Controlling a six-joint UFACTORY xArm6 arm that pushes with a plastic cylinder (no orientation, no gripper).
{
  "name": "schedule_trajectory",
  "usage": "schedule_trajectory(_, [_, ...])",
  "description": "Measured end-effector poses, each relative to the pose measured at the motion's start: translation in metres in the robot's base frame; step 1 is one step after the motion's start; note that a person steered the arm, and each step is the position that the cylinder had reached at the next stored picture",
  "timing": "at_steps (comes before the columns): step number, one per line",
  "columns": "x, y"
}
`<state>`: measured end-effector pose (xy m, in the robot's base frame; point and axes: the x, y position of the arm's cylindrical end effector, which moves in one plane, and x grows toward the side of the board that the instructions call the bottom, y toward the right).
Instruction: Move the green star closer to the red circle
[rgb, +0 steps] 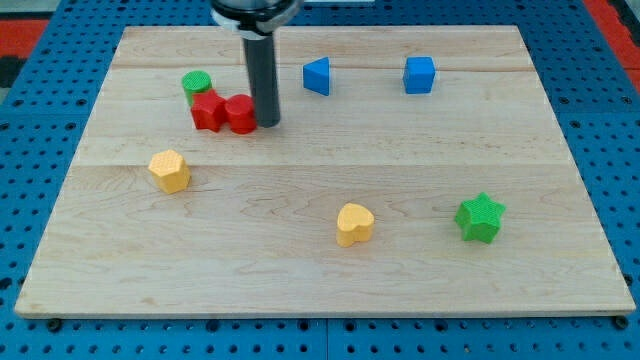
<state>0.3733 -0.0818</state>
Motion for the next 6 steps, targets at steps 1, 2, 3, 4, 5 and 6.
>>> schedule_trajectory(1, [0.017, 0.05])
schedule_trajectory(2, [0.049, 0.148])
schedule_trajectory(3, [0.084, 0.259])
schedule_trajectory(4, [0.111, 0.333])
schedule_trajectory(5, [0.193, 0.374])
schedule_trajectory(6, [0.207, 0.361])
